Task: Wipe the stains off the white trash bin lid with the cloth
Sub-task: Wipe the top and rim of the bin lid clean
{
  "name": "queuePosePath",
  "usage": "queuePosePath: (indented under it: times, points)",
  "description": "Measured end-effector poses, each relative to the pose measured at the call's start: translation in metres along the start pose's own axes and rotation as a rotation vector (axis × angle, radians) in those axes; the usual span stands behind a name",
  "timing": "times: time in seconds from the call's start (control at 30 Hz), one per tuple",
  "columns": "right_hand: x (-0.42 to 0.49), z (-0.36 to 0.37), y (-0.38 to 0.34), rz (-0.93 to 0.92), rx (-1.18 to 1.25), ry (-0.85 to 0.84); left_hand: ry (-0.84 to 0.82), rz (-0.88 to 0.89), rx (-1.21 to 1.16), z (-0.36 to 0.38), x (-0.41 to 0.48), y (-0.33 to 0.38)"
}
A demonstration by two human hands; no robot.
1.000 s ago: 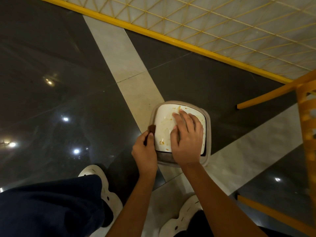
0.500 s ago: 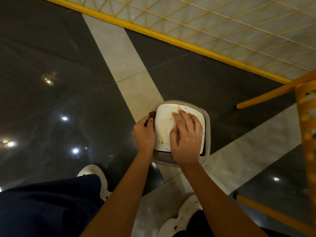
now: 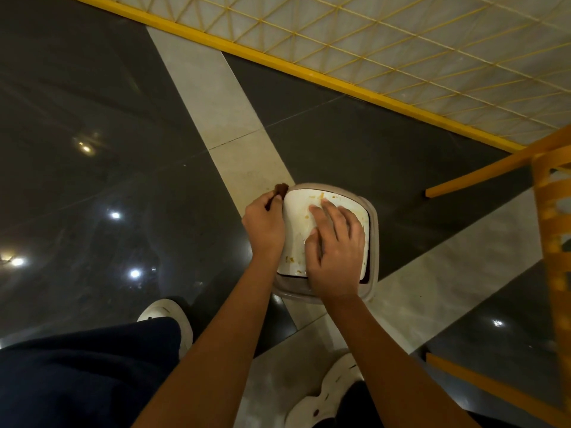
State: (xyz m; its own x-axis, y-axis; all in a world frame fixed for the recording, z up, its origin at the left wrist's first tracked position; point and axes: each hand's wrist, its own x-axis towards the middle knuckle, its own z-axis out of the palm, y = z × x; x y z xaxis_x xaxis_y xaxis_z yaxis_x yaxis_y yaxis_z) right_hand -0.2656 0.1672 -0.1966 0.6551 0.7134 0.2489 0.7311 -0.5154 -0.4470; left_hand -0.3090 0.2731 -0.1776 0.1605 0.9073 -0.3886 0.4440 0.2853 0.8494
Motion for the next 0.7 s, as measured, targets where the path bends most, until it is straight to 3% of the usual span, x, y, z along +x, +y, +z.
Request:
queuePosePath:
  times: [0.1,0.3,0.47,0.63,0.7]
  points:
    - [-0.001,0.000,0.001,0.001,0.012,-0.002,0.004,0.042,0.008,-0.003,-0.009,-0.007]
    - [-0.001,0.000,0.000,0.012,0.014,-0.016,-0.032,-0.039,0.029,0.004,0.015,0.005]
    - [-0.001,-0.001,0.001,0.008,0.013,-0.011,-0.064,0.058,0.009,-0.004,0.002,-0.001]
    - [-0.002,-0.001,-0.002,0.019,0.013,-0.024,-0.085,-0.071,0.021,-0.002,0.019,0.003]
    - [-0.001,-0.002,-0.002,0.022,0.019,-0.022,-0.099,-0.022,0.025,0.003,0.022,0.014]
